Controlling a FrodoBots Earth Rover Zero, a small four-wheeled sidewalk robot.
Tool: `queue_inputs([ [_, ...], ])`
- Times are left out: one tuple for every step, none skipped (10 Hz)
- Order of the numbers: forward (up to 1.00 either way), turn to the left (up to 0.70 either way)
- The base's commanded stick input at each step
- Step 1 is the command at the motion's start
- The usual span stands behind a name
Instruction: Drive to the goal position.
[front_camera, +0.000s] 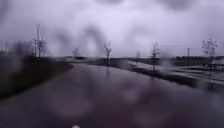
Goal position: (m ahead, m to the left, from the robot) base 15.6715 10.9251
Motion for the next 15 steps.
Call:
queue_inputs([
  [0.7,0.0],
  [0.7,0.0],
  [0.7,0.0],
  [0.7,0.0],
  [0.7,0.0],
  [0.7,0.0],
  [0.7,0.0],
  [0.7,0.0],
  [0.7,0.0],
  [0.7,0.0],
  [0.7,0.0],
  [0.7,0.0],
  [0.7,0.0],
  [0.7,0.0],
  [0.7,0.0],
])
